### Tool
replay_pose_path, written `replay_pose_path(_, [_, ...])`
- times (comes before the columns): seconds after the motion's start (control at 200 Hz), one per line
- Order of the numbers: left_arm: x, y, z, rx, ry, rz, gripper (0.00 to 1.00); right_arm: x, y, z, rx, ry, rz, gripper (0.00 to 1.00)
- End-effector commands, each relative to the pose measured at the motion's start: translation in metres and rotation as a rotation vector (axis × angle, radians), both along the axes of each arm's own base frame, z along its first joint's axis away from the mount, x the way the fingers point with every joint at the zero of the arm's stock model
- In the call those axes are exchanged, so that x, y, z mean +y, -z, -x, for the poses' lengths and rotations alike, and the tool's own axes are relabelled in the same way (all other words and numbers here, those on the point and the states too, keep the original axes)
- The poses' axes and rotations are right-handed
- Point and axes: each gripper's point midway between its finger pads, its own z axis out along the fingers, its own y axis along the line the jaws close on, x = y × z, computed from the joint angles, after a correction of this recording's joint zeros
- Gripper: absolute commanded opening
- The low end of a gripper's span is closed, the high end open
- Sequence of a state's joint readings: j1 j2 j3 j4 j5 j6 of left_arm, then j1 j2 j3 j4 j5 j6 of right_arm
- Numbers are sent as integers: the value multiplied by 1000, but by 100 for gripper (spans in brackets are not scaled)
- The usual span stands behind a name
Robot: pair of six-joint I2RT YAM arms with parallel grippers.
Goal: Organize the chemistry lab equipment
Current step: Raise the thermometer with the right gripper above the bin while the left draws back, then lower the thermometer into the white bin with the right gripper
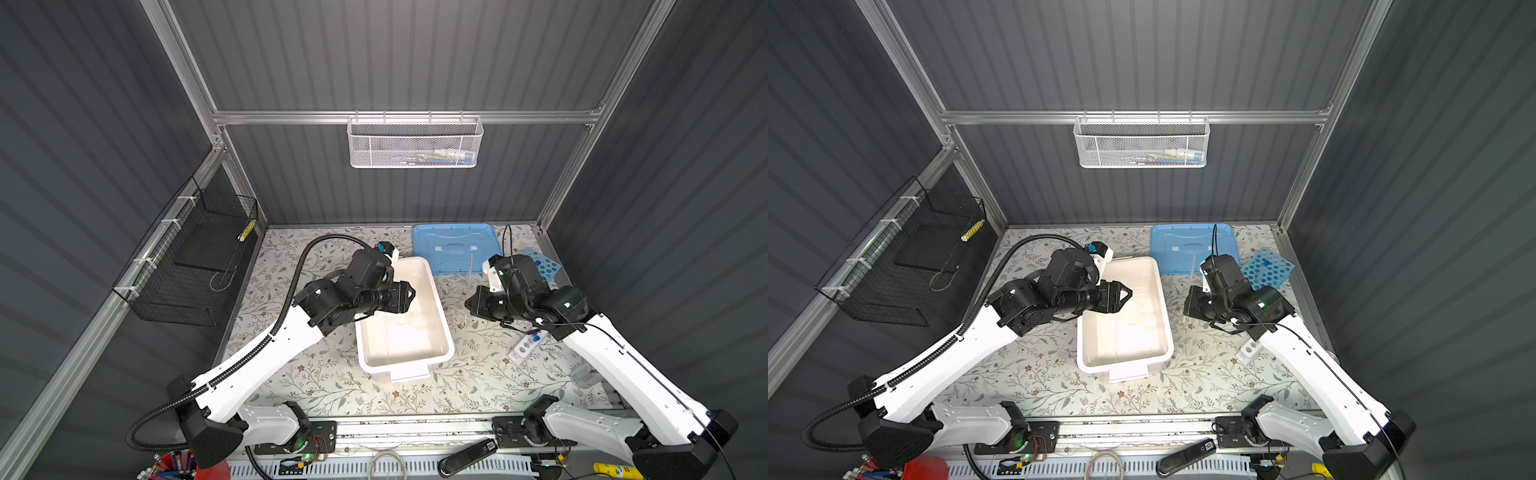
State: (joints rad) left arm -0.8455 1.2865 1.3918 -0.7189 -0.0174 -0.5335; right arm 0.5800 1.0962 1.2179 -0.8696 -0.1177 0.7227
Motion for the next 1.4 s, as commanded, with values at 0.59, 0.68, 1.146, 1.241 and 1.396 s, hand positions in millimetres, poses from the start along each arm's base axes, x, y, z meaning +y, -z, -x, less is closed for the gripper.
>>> replay_pose_path(0.59, [59,0,-8,11,-149,-86,65,128,-12,-17,46,-251,-97,0])
replay_pose_path(0.68, [66,-12,-15,-7,-175,-79,65,145,-2,-21,66,-270,-90,0])
replay_pose_path(1.146, [114,11,-54,78,-275,-136,65,188,77,-39,209,-324,-2,0])
replay_pose_path(1.241, [115,13,-58,85,-279,-135,65,185,91,-45,230,-316,19,0])
replay_pose_path(1.396, [117,16,-64,92,-292,-134,65,185,106,-52,256,-319,34,0])
